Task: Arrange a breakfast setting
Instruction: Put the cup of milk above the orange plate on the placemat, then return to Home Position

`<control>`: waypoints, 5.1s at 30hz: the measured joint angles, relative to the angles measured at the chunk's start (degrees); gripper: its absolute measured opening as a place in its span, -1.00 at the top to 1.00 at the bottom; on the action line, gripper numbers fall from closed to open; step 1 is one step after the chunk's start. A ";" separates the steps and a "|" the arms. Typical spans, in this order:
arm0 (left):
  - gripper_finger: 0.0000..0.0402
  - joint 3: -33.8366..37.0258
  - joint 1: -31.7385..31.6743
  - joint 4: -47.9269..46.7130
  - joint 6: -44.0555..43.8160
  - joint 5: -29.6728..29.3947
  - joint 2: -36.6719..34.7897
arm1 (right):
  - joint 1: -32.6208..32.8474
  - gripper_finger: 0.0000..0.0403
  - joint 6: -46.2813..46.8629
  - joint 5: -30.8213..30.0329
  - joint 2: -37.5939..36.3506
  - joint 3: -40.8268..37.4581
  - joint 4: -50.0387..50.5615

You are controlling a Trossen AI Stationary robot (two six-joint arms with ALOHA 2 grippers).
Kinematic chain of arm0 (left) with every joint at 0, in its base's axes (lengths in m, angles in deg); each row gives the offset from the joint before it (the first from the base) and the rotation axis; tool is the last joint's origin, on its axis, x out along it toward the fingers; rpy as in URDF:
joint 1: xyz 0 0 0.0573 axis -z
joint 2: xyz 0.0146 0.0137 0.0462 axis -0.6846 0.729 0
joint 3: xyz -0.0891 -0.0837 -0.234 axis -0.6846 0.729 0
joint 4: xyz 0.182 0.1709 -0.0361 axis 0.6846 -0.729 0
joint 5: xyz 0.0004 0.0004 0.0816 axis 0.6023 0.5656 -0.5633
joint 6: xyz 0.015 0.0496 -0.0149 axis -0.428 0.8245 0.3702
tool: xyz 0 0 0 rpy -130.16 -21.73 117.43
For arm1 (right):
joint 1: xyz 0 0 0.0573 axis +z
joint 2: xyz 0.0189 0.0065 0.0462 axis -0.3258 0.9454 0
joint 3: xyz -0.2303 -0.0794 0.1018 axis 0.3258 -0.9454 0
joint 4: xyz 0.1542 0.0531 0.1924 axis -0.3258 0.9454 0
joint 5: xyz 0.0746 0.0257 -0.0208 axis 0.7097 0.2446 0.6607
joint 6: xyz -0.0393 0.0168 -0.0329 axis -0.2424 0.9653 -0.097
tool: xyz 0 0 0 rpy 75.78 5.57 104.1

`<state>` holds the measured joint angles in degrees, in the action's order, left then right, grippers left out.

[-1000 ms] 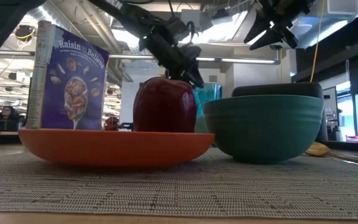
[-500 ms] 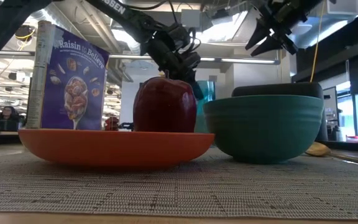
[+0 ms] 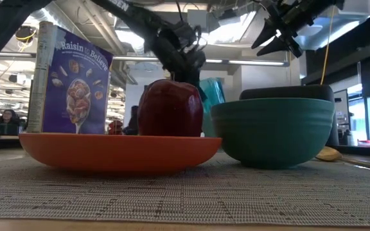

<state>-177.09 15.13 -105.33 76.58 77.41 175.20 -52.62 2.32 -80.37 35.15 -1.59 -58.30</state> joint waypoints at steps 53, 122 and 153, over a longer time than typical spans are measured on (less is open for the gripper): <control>0.39 -2.19 15.04 -32.15 12.44 -8.16 -10.55 | 10.94 0.37 0.05 1.00 -0.01 0.00 3.52; 1.00 81.07 28.57 32.12 -6.49 -13.87 -94.55 | 26.51 1.00 -8.79 9.19 -41.75 -50.64 -44.81; 1.00 90.92 28.54 42.22 -4.50 -11.90 -101.36 | 26.46 1.00 -13.64 7.92 -55.89 -50.62 -28.84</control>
<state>-86.16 43.67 -63.11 72.09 65.51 73.84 -26.15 -11.32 -72.45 -20.74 -52.21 -87.15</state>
